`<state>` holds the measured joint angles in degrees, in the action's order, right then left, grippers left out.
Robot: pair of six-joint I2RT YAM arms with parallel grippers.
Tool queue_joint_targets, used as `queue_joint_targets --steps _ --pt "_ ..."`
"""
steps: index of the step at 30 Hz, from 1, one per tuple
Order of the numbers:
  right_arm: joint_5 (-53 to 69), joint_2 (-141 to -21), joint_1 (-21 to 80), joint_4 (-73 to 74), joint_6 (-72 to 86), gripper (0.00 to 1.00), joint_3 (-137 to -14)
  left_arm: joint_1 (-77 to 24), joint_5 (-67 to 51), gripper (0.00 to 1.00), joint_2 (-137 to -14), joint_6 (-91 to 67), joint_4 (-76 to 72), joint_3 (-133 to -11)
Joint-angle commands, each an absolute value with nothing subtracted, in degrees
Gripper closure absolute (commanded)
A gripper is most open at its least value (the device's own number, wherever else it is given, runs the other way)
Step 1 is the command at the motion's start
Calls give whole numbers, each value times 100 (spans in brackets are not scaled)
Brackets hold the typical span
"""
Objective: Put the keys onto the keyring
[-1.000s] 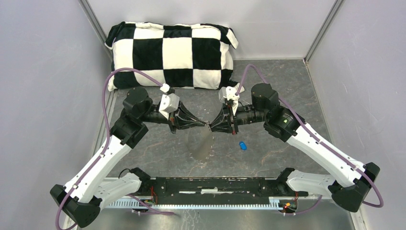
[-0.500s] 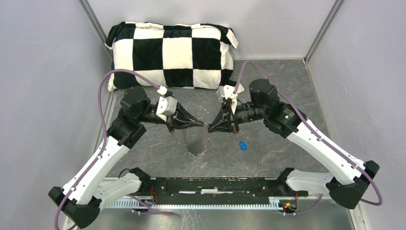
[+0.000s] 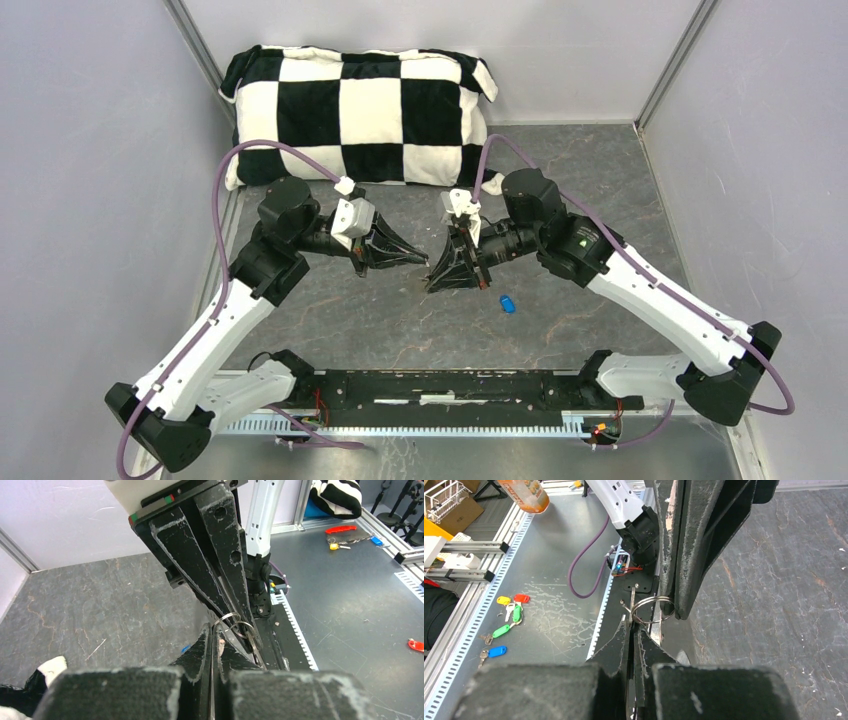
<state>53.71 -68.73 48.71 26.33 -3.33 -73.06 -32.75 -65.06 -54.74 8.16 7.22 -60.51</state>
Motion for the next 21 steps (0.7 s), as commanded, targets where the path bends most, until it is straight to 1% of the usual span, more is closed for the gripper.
queue_joint_targets --steps 1,7,13,21 --pt "5189 -6894 4946 2705 -422 99 -7665 -3270 -6498 98 -5459 665 358 -6251" --pt "4607 -6896 4926 2996 -514 99 -8080 -3270 -6548 98 -5403 654 476 -6191" --pt "4202 -6761 4904 3262 -641 99 -8011 -3274 -6547 98 -5322 636 573 -6145" --pt "4136 -6825 4901 3655 -747 99 -8064 -3270 -6510 98 -5292 624 572 -6118"
